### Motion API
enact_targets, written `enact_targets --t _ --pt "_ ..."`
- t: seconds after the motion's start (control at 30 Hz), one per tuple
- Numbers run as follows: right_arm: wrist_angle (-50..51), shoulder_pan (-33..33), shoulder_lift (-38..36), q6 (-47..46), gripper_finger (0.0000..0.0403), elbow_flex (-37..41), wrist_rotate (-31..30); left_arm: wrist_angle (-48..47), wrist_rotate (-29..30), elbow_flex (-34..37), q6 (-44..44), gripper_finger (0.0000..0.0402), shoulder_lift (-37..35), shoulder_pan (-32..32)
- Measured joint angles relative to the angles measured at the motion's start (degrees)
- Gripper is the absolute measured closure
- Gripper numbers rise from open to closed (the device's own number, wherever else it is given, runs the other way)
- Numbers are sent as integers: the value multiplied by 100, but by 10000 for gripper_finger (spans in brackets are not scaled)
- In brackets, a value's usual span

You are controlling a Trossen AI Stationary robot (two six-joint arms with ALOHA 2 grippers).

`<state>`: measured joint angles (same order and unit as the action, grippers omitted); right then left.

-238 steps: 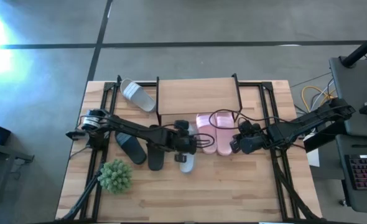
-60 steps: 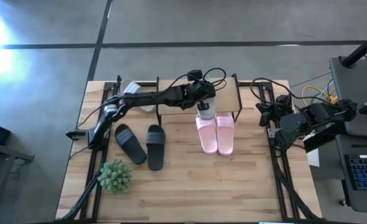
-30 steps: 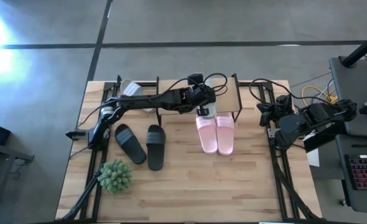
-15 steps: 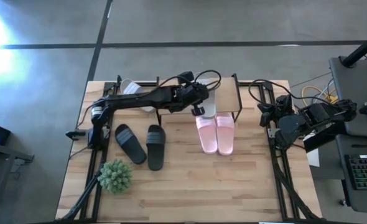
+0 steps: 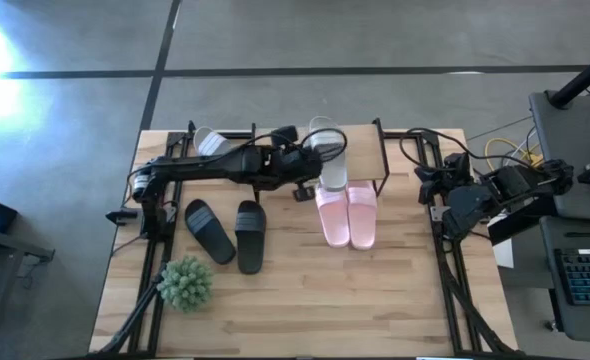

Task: Pick and place slides into the shelf
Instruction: Put the gray slide on the shelf

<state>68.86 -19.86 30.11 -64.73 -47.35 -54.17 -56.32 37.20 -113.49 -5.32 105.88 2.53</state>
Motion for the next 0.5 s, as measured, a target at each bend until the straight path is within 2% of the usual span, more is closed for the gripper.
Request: enact_targets --t 0.1,0.33,0.5 --pt "2 0 -2 4 374 0 11 -942 232 2 626 307 -177 -95" --pt "44 1 -2 17 374 15 11 -3309 174 12 2848 307 -496 -469" --pt "44 2 0 17 374 26 9 -3265 -101 429 3345 307 -825 -791"
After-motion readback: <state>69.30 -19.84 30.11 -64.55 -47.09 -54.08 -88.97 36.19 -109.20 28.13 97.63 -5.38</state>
